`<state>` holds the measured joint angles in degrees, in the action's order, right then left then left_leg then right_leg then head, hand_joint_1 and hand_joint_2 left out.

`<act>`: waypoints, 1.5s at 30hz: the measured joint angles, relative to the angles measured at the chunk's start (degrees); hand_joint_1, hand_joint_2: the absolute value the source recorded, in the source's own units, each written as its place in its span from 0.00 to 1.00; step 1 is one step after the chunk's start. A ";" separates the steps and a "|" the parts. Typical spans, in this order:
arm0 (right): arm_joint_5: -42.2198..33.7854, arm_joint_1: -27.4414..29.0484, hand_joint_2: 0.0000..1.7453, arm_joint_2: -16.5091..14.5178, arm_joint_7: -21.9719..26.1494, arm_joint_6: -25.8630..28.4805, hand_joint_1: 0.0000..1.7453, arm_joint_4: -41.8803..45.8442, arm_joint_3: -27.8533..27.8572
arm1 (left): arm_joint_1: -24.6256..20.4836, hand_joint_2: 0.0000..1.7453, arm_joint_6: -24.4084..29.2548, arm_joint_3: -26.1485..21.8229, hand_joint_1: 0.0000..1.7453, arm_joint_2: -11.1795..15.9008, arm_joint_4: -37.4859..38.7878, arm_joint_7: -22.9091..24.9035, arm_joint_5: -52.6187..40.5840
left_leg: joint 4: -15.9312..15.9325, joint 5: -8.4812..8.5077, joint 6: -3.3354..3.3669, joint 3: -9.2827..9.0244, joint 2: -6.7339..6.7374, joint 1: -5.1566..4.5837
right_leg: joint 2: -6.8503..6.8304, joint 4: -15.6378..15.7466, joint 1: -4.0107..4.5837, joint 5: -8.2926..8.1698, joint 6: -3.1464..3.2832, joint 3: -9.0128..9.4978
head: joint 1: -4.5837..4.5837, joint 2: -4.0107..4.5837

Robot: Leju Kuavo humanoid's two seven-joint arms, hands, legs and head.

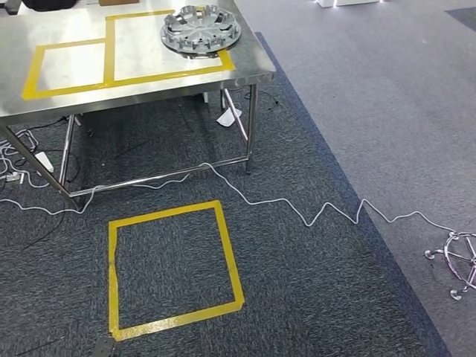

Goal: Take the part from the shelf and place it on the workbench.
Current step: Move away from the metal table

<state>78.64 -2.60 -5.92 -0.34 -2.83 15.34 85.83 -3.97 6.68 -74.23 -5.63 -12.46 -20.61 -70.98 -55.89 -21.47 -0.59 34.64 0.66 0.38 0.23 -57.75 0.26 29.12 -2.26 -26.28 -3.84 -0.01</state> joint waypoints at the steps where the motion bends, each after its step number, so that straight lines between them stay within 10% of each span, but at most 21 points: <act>1: 0.00 -0.14 0.00 0.01 0.02 -0.01 0.00 0.00 -0.01 | -0.04 0.00 0.01 0.00 0.00 -0.01 0.00 -0.03 0.04 | 0.12 0.54 -0.37 0.08 0.02 0.06 | 0.03 1.71 0.18 0.65 0.18 0.78 | 0.01 -0.01; 4: 0.03 -0.14 0.00 0.02 -0.05 -0.08 0.00 0.00 -0.02 | 0.11 0.00 0.04 0.00 0.00 -0.02 0.00 -0.03 0.10 | 0.05 0.32 -1.46 0.68 -0.10 0.24 | -0.04 2.24 0.21 -0.97 1.34 -0.59 | 0.18 0.00; 9: 0.33 0.01 0.00 0.02 -0.46 -0.27 0.00 0.00 -0.01 | 0.47 0.00 0.24 0.00 0.00 -0.03 0.00 0.37 0.08 | -13.91 -11.49 -2.11 4.10 -0.28 0.21 | -0.07 2.27 0.09 -5.07 2.23 -5.22 | 1.26 0.01; 11: 0.49 0.02 0.00 0.02 -0.63 -0.43 0.00 -0.04 -0.02 | 0.50 0.00 0.36 0.00 0.00 0.08 0.00 0.48 0.10 | -15.63 -9.17 -2.16 2.51 -0.29 0.19 | -0.08 1.94 0.08 -6.68 2.09 -7.53 | 1.33 0.01; 13: 0.69 -0.04 0.00 0.02 -0.56 -0.60 0.00 -0.16 -0.02 | 0.44 0.00 0.48 0.00 0.00 0.18 0.00 0.46 0.14 | -10.21 -6.69 -2.11 -2.74 -0.32 0.23 | -0.02 1.31 0.07 -8.02 1.72 -9.63 | 1.39 0.01; 15: 0.83 -0.17 0.00 0.02 -0.23 -0.82 0.00 -0.30 -0.03 | 0.22 0.00 0.58 0.00 0.00 0.26 0.00 0.31 0.22 | -2.22 -7.89 -1.62 -8.48 -0.41 0.18 | 0.00 0.53 0.22 -9.13 1.17 -11.05 | 1.40 0.00; 17: 0.90 -0.28 0.00 0.02 0.13 -1.07 0.00 -0.39 -0.04 | 0.12 0.00 0.61 0.00 0.00 0.30 0.00 0.02 0.28 | 1.24 -9.05 -0.66 -10.19 -0.47 -0.06 | -0.04 0.39 0.25 -10.39 0.65 -11.60 | 1.37 0.01; 20: 1.03 -0.07 0.00 0.08 0.28 -1.54 0.00 -0.63 -0.05 | 0.28 0.00 0.60 -0.02 0.00 0.34 0.00 -0.23 0.29 | 1.02 -7.49 0.86 -8.61 -0.17 0.00 | -0.03 -1.07 -0.05 -8.56 -0.26 -12.45 | 1.23 0.01; 24: 1.21 -0.27 0.00 0.08 0.58 -2.61 0.00 -1.19 -0.12 | 0.35 0.00 0.67 -0.02 0.00 0.63 0.00 -0.53 0.28 | 0.90 -4.44 1.42 -5.06 -0.03 0.01 | -0.05 -14.66 -0.33 1.95 -1.23 -14.99 | 0.90 0.01; 27: 1.26 -0.37 0.00 0.08 0.77 -2.95 0.00 -1.35 -0.22 | 0.37 0.00 0.71 -0.02 0.00 0.67 0.00 -0.67 0.29 | 0.79 -2.38 1.11 -2.45 0.01 0.00 | -0.05 -16.32 -0.39 -0.44 -1.22 -12.04 | 0.90 0.01; 31: 1.15 -0.93 0.00 0.08 1.05 -3.87 0.00 -1.57 -0.57 | 0.43 0.00 0.73 -0.05 0.00 0.78 -0.02 -1.15 0.56 | 0.62 -0.19 0.18 -0.45 -0.01 -0.14 | 0.00 -2.01 -0.34 -0.48 -0.71 -0.90 | 0.93 0.01; 33: 0.85 -1.21 0.00 0.07 1.08 -4.21 0.00 -1.76 -0.65 | 0.45 0.00 0.79 -0.10 0.00 0.89 -0.03 -1.21 0.62 | 0.75 1.00 -0.54 -0.09 0.02 -0.18 | 0.09 2.31 -0.09 0.91 -0.15 1.29 | 1.02 0.01; 36: 0.43 -1.10 0.00 0.03 0.96 -4.51 0.00 -1.98 -0.63 | 0.86 0.00 0.94 -0.19 0.00 0.99 -0.04 -1.11 0.62 | -0.20 -0.42 -1.55 0.90 -0.05 0.11 | -0.13 2.54 -0.04 -0.54 1.50 -0.30 | 1.17 0.01; 40: 0.25 -1.07 0.00 -0.01 0.91 -4.61 0.00 -2.08 -0.63 | 1.19 0.00 1.05 -0.22 0.00 1.00 -0.04 -1.05 0.63 | -12.77 -10.88 -2.12 4.57 -0.16 0.14 | -0.20 2.51 0.08 -3.59 2.47 -3.91 | 1.68 0.01; 42: 0.41 -0.99 0.00 -0.04 0.90 -4.64 0.00 -2.15 -0.64 | 1.18 0.00 1.25 -0.25 0.00 1.10 -0.04 -0.98 0.71 | -16.26 -9.86 -2.09 4.04 -0.18 0.13 | -0.15 2.41 0.18 -5.02 2.39 -5.95 | 1.74 0.01; 45: 0.54 -0.93 0.00 -0.14 1.33 -4.16 0.00 -2.23 -0.72 | 1.20 0.00 1.82 -0.36 0.00 1.21 -0.05 -0.68 1.08 | -8.57 -5.73 -1.68 -3.46 -0.19 0.08 | -0.11 1.89 0.27 -6.82 1.93 -8.45 | 1.81 0.01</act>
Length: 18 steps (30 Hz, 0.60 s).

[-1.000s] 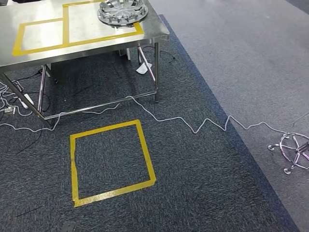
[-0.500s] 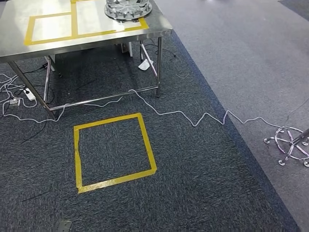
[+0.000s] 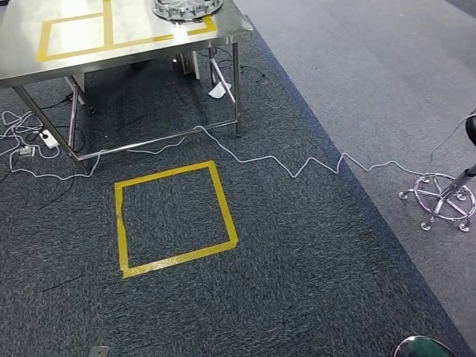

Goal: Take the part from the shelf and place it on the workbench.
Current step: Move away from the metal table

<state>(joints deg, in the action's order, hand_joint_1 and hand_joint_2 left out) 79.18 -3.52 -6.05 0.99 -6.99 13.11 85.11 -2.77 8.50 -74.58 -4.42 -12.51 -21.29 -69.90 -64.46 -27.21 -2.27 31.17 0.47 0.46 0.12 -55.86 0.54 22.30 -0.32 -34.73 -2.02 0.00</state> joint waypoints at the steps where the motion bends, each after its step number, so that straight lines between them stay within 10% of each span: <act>1: -0.52 -0.02 0.00 -0.04 0.37 0.16 0.00 -0.01 -0.01 | -0.05 0.00 0.17 -0.06 0.00 0.04 -0.01 0.08 0.13 | 4.25 -0.59 0.25 -3.13 -0.08 -0.02 | 0.06 -0.37 0.11 -0.43 -0.26 -0.58 | 0.02 0.00; 3: -2.17 -0.16 0.00 -0.08 1.25 0.23 0.00 -0.02 0.21 | -0.17 0.00 0.43 -0.21 0.00 0.09 -0.03 0.14 0.26 | 9.64 -2.63 0.89 -6.56 -0.20 -0.16 | 0.18 -1.00 0.31 -1.24 -0.83 -1.49 | 0.03 0.00; 6: -3.88 -0.20 0.00 -0.05 2.43 0.21 0.00 -0.02 0.94 | 0.03 0.00 0.55 -0.42 0.00 -0.02 -0.04 0.13 0.32 | 10.55 -2.57 2.29 -6.21 0.38 -0.04 | 0.35 -2.21 0.08 -1.07 -1.85 -2.66 | -0.10 -0.01; 10: -5.02 -0.18 0.00 -0.04 3.75 0.16 0.00 -0.08 1.54 | 0.11 0.00 0.57 -0.75 0.00 0.08 -0.08 -0.10 0.38 | 10.56 -1.09 3.07 -4.81 1.67 0.01 | 0.27 -15.26 -0.52 6.75 -3.18 -7.42 | -0.55 0.00; 12: -6.12 -0.24 0.00 0.02 4.21 0.21 0.00 -0.09 2.03 | 0.11 0.00 0.61 -0.88 0.00 0.09 -0.08 -0.21 0.43 | 10.53 -0.57 2.88 -4.22 2.50 0.02 | 0.15 -17.69 -0.75 7.78 -3.47 -7.03 | -0.56 0.00; 16: -10.27 -0.72 0.00 0.21 3.92 0.49 0.00 -0.12 2.79 | 0.11 0.00 1.06 -1.22 0.00 0.27 -0.15 -0.37 0.62 | 10.34 -0.23 1.94 -3.96 4.20 -0.06 | -2.68 -3.62 -0.91 3.83 -3.41 2.76 | -0.78 0.00; 18: -12.86 -1.04 0.00 0.22 3.33 0.78 0.00 -0.15 3.01 | 0.05 0.00 1.38 -1.33 0.00 0.54 -0.25 -0.40 0.73 | 10.21 -0.13 1.23 -3.85 4.95 -0.37 | -3.08 -0.93 -0.69 3.77 -2.58 3.88 | -0.73 0.00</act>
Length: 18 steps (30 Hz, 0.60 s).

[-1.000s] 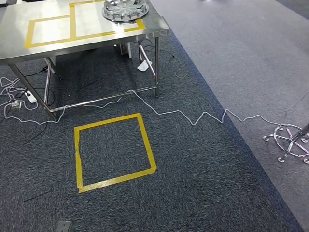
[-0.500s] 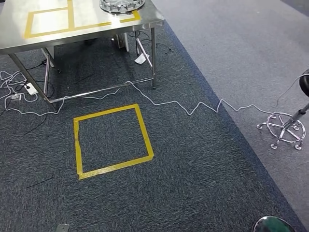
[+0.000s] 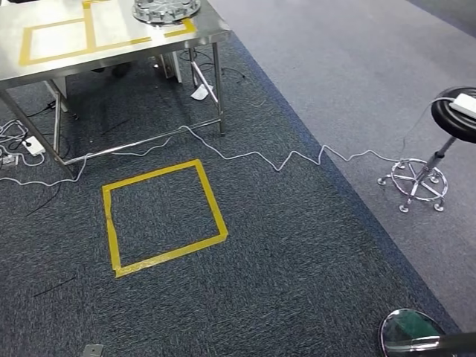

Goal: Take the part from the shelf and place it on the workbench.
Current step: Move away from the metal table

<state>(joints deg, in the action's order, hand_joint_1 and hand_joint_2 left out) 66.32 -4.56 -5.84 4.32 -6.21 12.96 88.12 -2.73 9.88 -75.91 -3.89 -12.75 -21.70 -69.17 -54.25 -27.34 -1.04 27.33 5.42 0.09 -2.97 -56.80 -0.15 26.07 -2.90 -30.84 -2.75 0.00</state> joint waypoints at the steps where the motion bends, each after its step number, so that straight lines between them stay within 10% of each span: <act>1: -1.38 0.03 0.00 0.00 -0.34 0.26 0.00 0.00 0.16 | -0.07 0.00 0.16 -0.02 0.00 0.04 -0.02 0.00 0.05 | 0.00 0.05 -0.31 0.03 0.41 0.01 | 0.62 -0.11 0.03 -0.14 0.60 -0.35 | 0.14 0.00; 4: -5.03 0.23 0.00 0.01 -1.27 1.19 0.00 0.00 0.55 | -0.14 0.00 0.49 -0.08 0.00 0.14 -0.05 0.00 0.16 | -2.15 -1.85 -1.26 0.99 -1.11 0.31 | 2.03 -0.04 -0.08 -0.65 1.91 -0.89 | 0.46 0.00; 7: -6.36 0.02 0.00 0.02 -1.50 1.61 0.00 0.00 0.69 | 0.27 0.00 0.55 -0.27 0.00 0.27 -0.05 0.00 0.19 | -13.55 -7.87 -1.41 6.48 -4.37 0.36 | 3.92 0.00 0.05 -1.26 2.71 -1.68 | 0.95 0.00; 9: -6.49 0.11 0.00 0.02 -1.53 1.69 0.00 0.00 0.74 | 0.53 0.00 0.55 -0.37 0.00 0.36 -0.05 0.01 0.19 | -17.82 -8.48 -1.17 8.76 -4.79 0.30 | 5.42 -0.02 0.22 -1.54 2.78 -2.04 | 1.08 0.00; 13: -6.91 0.15 0.00 0.01 -1.61 1.80 0.00 -0.01 0.86 | 0.59 0.00 0.58 -0.40 0.00 0.48 -0.06 0.00 0.19 | -5.09 -0.87 -0.16 3.09 -7.82 0.39 | 8.42 -0.22 0.39 -2.06 2.26 -2.31 | 1.21 0.00; 15: -8.02 0.07 0.00 0.01 -1.83 2.17 0.00 -0.02 0.87 | 0.53 0.00 0.70 -0.42 0.00 0.57 -0.08 0.01 0.20 | -1.24 0.08 0.10 1.58 -9.54 0.42 | 9.58 -0.42 0.42 -2.32 1.75 -2.87 | 1.30 -0.01; 18: -9.62 0.49 0.00 0.07 -2.44 2.90 0.00 -0.02 0.99 | 0.43 0.00 0.92 -0.43 0.00 0.59 -0.20 0.00 0.21 | -0.87 0.39 0.85 1.63 -8.17 0.41 | 9.73 -0.73 0.24 -2.37 0.77 -3.83 | 1.28 -0.01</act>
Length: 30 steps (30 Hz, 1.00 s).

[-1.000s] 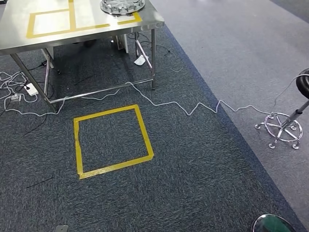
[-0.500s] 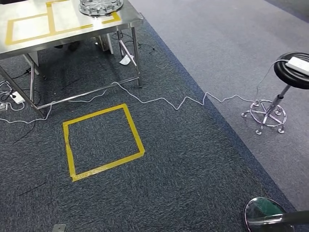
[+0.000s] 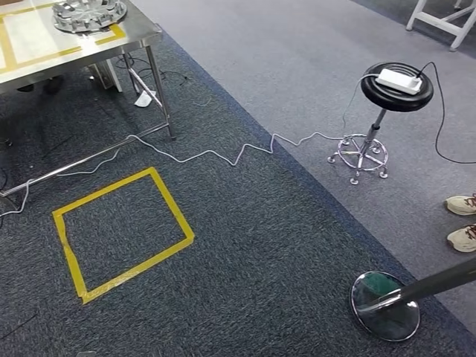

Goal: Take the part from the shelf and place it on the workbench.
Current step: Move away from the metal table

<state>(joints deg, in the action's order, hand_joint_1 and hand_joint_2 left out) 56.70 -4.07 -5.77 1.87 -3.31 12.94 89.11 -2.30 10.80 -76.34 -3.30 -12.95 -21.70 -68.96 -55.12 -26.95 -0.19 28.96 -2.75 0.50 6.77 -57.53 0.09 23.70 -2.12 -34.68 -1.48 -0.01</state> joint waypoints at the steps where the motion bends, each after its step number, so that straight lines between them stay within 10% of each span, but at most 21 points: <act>1: -0.22 0.09 0.00 0.02 -0.10 0.12 0.00 -0.01 0.03 | 0.03 0.00 0.02 -0.01 0.00 0.00 -0.04 -0.01 0.00 | 0.10 0.16 0.35 -0.02 0.68 0.09 | -1.37 -1.30 -0.01 0.94 -0.32 -0.69 | -0.22 0.01; 3: -0.43 -0.04 0.00 0.03 -0.17 0.16 0.00 -0.02 0.05 | 0.27 0.00 0.03 -0.02 0.00 0.06 -0.08 -0.02 0.01 | 0.16 0.25 0.75 0.03 2.20 0.15 | -4.83 -7.58 -0.19 4.74 -1.00 -3.51 | -0.65 0.01; 6: -2.03 -0.24 0.00 0.03 -0.19 0.50 0.00 -0.04 0.05 | 0.57 0.00 0.07 -0.14 0.00 0.20 -0.10 -0.03 0.02 | 0.12 0.16 0.72 0.08 4.63 0.17 | -6.29 -16.89 -0.81 8.51 -1.99 -7.52 | -0.84 0.01; 9: -6.18 -0.15 0.00 0.05 -0.15 1.52 0.00 -0.04 0.05 | 0.53 0.00 0.05 -0.38 0.00 0.26 -0.11 -0.04 -0.02 | -0.02 -0.24 0.05 -0.35 6.53 0.42 | -7.99 -8.80 -1.21 4.27 -2.60 -2.47 | -0.86 0.01; 12: -10.80 -0.57 0.00 0.01 0.08 2.47 0.00 -0.08 0.05 | 0.45 0.00 0.37 -0.62 0.00 0.63 -0.43 -0.16 -0.02 | -0.36 -0.84 -1.24 -0.78 7.92 0.13 | -10.14 -0.76 -1.15 1.85 -1.89 1.99 | -0.79 0.01; 16: -15.62 -0.61 0.00 0.05 0.29 3.75 0.00 -0.10 0.07 | 0.00 0.00 2.45 -0.97 0.00 0.69 -0.63 -0.14 -0.15 | -1.07 -1.89 -2.62 -0.76 7.80 0.46 | -8.07 -0.62 -0.93 1.72 0.15 1.38 | -0.27 0.01; 21: -17.12 -0.79 0.00 0.13 0.31 5.03 0.00 -0.09 0.07 | 0.50 0.00 4.86 -1.66 0.00 0.91 -0.78 0.57 -0.10 | -17.22 -9.41 -2.50 7.37 3.43 0.42 | -4.63 -0.50 -0.66 1.30 1.27 0.90 | 0.32 0.01; 26: -17.43 -0.67 0.00 0.37 0.26 5.68 0.00 -0.09 0.07 | 0.67 0.00 5.50 -2.57 0.00 1.73 -1.47 1.55 -0.03 | -4.74 -0.91 -1.58 2.56 -0.26 0.58 | -0.97 -0.72 -0.50 0.90 0.68 0.61 | 0.49 0.00; 30: -17.54 -0.28 0.00 1.07 0.44 5.80 0.00 -0.09 0.06 | 0.65 0.00 5.64 -3.17 0.00 2.17 -2.13 1.99 -0.01 | -1.43 -0.34 -0.68 1.29 -0.65 0.50 | 0.70 -0.57 -0.78 0.38 -0.79 -0.34 | 0.65 0.00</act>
<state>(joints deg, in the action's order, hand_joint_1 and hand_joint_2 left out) 39.16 -4.35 -4.70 2.31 2.49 12.85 89.17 -1.65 16.44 -79.51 -1.13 -15.08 -19.70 -68.96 -56.55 -27.29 -0.87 30.25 -3.41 1.00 7.47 -58.10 -0.70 24.08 -2.91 -35.02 -0.83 -0.01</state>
